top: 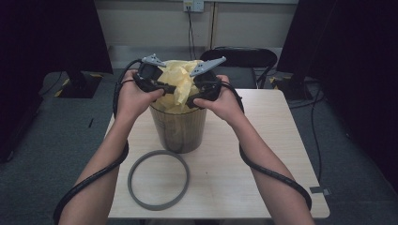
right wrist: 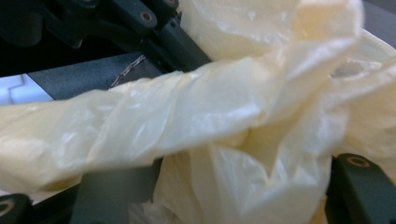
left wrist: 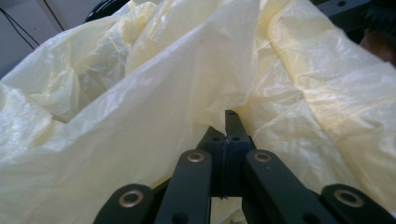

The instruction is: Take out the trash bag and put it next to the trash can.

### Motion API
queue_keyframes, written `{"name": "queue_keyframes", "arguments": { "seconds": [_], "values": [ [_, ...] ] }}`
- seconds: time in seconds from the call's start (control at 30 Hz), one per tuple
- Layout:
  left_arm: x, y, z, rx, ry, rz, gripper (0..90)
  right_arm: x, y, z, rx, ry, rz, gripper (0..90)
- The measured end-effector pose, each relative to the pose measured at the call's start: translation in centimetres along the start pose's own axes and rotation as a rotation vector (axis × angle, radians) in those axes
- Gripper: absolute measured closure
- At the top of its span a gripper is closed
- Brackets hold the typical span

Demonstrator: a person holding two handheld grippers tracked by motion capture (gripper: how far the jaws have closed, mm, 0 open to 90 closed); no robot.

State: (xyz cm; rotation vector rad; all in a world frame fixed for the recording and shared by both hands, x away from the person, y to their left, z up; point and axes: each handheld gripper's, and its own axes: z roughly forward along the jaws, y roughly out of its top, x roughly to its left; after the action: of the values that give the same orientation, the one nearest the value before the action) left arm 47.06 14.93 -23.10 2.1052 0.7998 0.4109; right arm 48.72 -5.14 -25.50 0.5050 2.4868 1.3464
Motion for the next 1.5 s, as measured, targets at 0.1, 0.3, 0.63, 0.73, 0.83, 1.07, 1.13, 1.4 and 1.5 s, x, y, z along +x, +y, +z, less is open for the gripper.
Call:
{"name": "queue_keyframes", "arguments": {
  "seconds": [0.1, 0.3, 0.63, 0.73, 0.83, 1.07, 1.13, 1.4, 1.5],
  "values": [
    [0.1, 0.0, 0.4, 0.017, -0.021, 0.008, 90.0, -0.1, 0.0, 0.5, -0.004, 0.005, -0.003, 35.3],
    [0.1, 0.3, 0.3, 0.005, -0.059, -0.002, 90.0, -0.4, 0.1, 1.4, -0.015, 0.003, -0.015, 35.3],
    [0.1, 0.4, -0.2, -0.032, -0.063, -0.044, 90.0, 0.0, 0.3, 2.2, -0.069, 0.019, -0.002, 56.5],
    [0.2, 0.2, -0.4, -0.019, -0.058, -0.052, 90.0, 0.3, 0.4, 2.6, -0.067, 0.03, 0.005, 61.9],
    [0.3, -0.1, -0.7, -0.045, -0.058, -0.054, 90.0, 0.5, 0.3, 2.8, -0.056, 0.032, -0.001, 70.5],
    [0.8, -0.6, -1.4, -0.065, -0.056, -0.032, 90.0, 0.4, 0.1, 2.7, -0.042, 0.029, -0.001, 85.6],
    [0.9, -0.7, -1.5, -0.081, -0.053, -0.026, 84.5, 0.2, 0.2, 2.5, -0.019, 0.015, 0.002, 86.0],
    [0.7, -1.2, -2.5, -0.062, 0.01, 0.001, 36.7, -0.5, -0.3, 1.9, -0.006, -0.033, 0.042, 86.5],
    [0.8, -1.6, -2.9, -0.05, 0.039, 0.014, 29.2, -0.6, -0.4, 1.6, -0.009, -0.043, 0.045, 86.5]
  ]
}}
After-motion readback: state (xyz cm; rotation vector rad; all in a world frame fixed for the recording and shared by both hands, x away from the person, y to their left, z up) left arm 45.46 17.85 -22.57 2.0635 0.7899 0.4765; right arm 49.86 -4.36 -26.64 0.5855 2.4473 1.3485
